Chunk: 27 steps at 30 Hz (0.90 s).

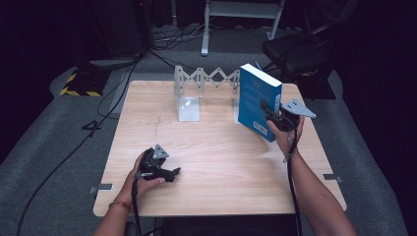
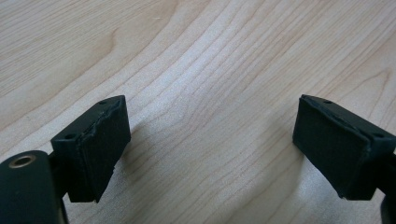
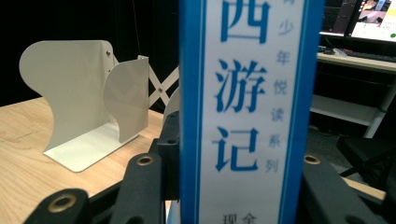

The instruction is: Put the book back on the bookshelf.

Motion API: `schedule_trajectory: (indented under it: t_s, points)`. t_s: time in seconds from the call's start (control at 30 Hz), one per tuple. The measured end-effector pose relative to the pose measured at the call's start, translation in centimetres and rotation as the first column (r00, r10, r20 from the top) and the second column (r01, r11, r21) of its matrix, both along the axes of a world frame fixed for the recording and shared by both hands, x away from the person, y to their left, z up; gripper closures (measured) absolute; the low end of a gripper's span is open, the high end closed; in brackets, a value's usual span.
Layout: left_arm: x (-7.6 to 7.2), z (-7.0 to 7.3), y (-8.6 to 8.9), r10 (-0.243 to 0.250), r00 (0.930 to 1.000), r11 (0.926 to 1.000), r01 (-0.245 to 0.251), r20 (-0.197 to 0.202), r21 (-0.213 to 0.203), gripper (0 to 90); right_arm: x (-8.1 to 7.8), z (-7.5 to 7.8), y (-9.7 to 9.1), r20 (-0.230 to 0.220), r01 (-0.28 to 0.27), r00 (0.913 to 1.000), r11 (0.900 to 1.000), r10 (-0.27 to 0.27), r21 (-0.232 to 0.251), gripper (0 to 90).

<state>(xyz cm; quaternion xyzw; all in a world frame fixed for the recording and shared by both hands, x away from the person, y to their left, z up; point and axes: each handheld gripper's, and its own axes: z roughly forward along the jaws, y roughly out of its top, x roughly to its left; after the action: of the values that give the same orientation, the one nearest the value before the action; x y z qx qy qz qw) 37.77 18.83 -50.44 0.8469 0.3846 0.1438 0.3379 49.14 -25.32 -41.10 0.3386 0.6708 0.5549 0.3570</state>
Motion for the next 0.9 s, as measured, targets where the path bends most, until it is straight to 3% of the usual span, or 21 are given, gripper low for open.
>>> schedule_trajectory:
  t_s: [0.53,0.9]
  points:
    - [0.0,0.0,0.0,0.001,1.0000,1.0000,-0.001,0.000,0.000,11.4,-2.1,-2.0,-3.3,-0.045,-0.048,0.9979,0.9987,0.047,-0.018,61.1]
    - [0.0,0.0,0.0,0.002,1.0000,1.0000,-0.002,0.002,0.001,11.3,-2.1,-2.1,-3.9,-0.059,-0.062,0.9964,0.9980,0.061,-0.010,59.8]
